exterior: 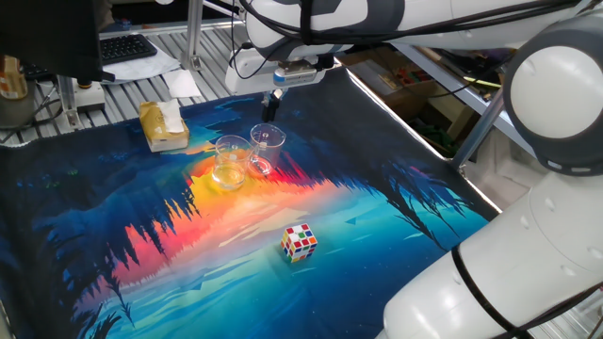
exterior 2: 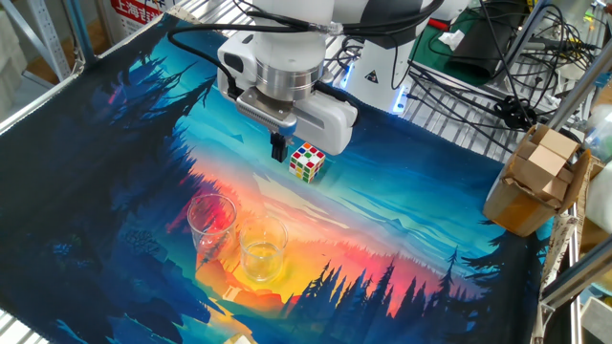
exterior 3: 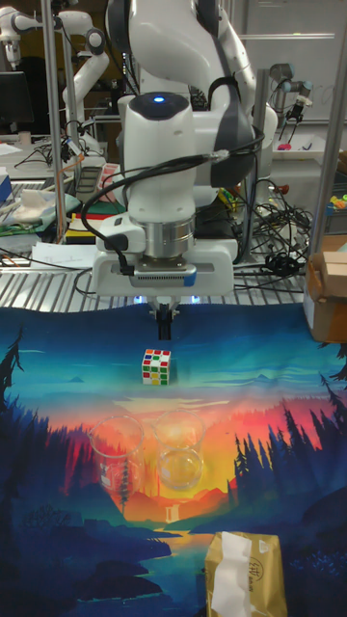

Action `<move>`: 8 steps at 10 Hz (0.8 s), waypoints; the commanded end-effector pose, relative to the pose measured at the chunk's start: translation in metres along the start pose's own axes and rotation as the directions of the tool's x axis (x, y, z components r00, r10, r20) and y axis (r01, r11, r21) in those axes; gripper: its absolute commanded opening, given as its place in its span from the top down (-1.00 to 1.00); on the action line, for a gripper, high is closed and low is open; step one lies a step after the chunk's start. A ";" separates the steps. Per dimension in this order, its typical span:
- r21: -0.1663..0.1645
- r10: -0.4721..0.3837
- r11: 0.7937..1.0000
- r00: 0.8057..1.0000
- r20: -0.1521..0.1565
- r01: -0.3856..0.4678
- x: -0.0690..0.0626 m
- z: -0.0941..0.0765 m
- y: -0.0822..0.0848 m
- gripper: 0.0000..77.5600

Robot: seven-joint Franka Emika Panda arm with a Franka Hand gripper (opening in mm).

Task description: Pour the water from one cup into another empty cup

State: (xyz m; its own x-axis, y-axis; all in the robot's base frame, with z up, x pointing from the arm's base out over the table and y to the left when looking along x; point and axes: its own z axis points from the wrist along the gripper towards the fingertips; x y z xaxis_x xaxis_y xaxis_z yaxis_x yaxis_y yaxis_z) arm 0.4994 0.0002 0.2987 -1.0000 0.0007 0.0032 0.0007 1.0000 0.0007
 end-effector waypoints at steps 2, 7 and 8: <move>-0.041 0.159 0.987 0.985 0.072 -0.157 0.000 0.000 0.000 1.00; 0.007 0.167 0.986 0.983 0.070 -0.168 -0.007 -0.003 0.005 1.00; 0.004 0.165 0.986 0.985 0.057 -0.166 -0.014 0.000 0.008 1.00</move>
State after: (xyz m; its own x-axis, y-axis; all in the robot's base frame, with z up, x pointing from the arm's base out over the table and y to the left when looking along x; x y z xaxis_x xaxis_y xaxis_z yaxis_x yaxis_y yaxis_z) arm 0.5064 0.0060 0.2996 -0.9841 0.1667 -0.0617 0.1674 0.9859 -0.0056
